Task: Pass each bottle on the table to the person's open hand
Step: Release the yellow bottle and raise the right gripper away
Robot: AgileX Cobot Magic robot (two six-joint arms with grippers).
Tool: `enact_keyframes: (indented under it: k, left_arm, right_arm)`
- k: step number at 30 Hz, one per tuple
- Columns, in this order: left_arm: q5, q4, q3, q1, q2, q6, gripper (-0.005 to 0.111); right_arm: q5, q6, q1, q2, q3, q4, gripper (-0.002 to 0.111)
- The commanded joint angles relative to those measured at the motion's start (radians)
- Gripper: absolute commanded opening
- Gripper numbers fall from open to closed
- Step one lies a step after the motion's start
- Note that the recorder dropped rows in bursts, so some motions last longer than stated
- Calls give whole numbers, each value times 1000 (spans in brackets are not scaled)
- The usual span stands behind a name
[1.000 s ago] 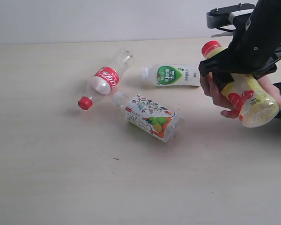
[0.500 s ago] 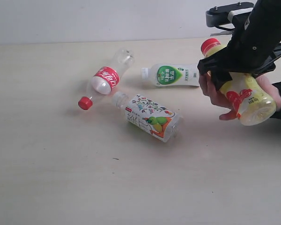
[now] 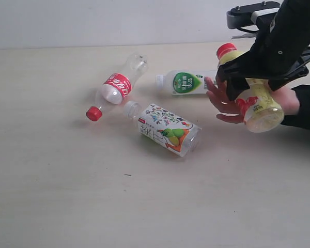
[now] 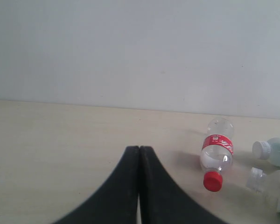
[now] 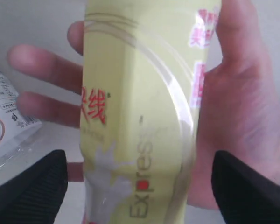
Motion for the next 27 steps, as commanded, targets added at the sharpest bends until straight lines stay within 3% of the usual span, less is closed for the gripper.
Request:
enact_keyframes:
  k: [1, 9, 11, 16, 17, 22, 27]
  left_arm:
    - [-1, 0, 1, 0, -9, -2, 0]
    - [-1, 0, 1, 0, -9, -2, 0]
    - [-1, 0, 1, 0, -9, -2, 0]
    - [-1, 0, 1, 0, -9, -2, 0]
    - [-1, 0, 1, 0, -9, -2, 0]
    - [-1, 0, 1, 0, -9, -2, 0]
    - [-1, 0, 1, 0, -9, -2, 0]
  right_arm:
    - [-51, -7, -4, -19, -1, -11, 80]
    - [-148, -47, -4, -182, -1, -11, 75]
    - [-148, -67, -4, -237, -1, -11, 61]
    - [-161, -86, -4, -381, 21, -3, 5]
    - [-175, -97, -4, -429, 49, 8, 0]
    - [-308, -93, -4, -659, 228, 8, 0]
    - [-447, -95, -4, -926, 430, 151, 0]
